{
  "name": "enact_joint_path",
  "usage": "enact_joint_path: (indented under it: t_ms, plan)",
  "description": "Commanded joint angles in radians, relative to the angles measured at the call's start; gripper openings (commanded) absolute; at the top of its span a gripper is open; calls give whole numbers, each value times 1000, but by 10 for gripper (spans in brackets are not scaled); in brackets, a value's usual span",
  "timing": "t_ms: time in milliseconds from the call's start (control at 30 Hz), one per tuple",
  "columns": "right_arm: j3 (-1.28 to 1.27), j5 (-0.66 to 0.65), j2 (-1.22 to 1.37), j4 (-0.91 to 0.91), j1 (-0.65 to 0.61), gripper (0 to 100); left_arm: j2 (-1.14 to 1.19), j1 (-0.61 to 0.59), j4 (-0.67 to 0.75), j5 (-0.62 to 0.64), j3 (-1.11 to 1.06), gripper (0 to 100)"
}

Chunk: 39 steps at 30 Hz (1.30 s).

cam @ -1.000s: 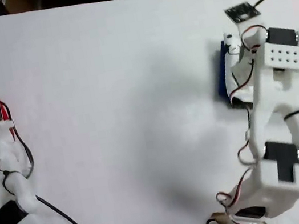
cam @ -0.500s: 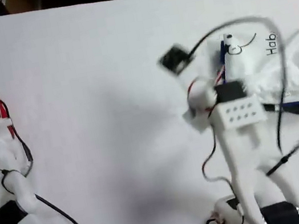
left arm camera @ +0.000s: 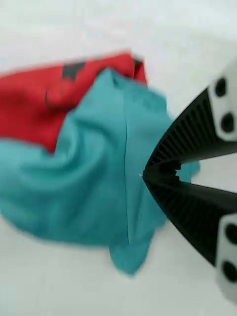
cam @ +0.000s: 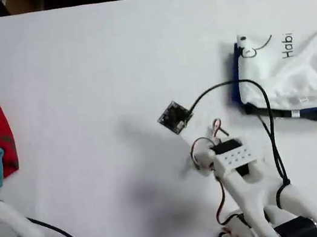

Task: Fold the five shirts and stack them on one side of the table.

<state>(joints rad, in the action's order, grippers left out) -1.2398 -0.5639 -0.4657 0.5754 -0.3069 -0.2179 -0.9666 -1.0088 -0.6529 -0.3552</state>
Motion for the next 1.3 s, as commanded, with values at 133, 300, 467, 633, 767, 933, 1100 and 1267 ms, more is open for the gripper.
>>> enact_joint_path:
  t_ms: [133, 300, 467, 633, 767, 933, 1100, 1267]
  plan:
    - [3, 8, -36, -22, -5, 283, 203, -69, 89, -20, 47, 27]
    - [2, 8, -35, -35, -5, 283, 367, -69, -60, -20, 170, 28]
    - [2, 8, -35, -35, -5, 283, 468, -71, -249, -28, 375, 28]
    - [2, 8, -35, -35, -5, 283, 514, -71, -466, -28, 602, 167]
    - [2, 8, -35, -35, -5, 283, 535, -72, -582, -29, 702, 255]
    - [2, 8, -35, -35, -5, 283, 592, -77, -586, -68, 756, 249]
    - [2, 8, -35, -35, -5, 283, 709, -143, -506, -152, 886, 249]
    - [2, 8, -35, -35, -5, 283, 845, -262, -466, -216, 1101, 249]
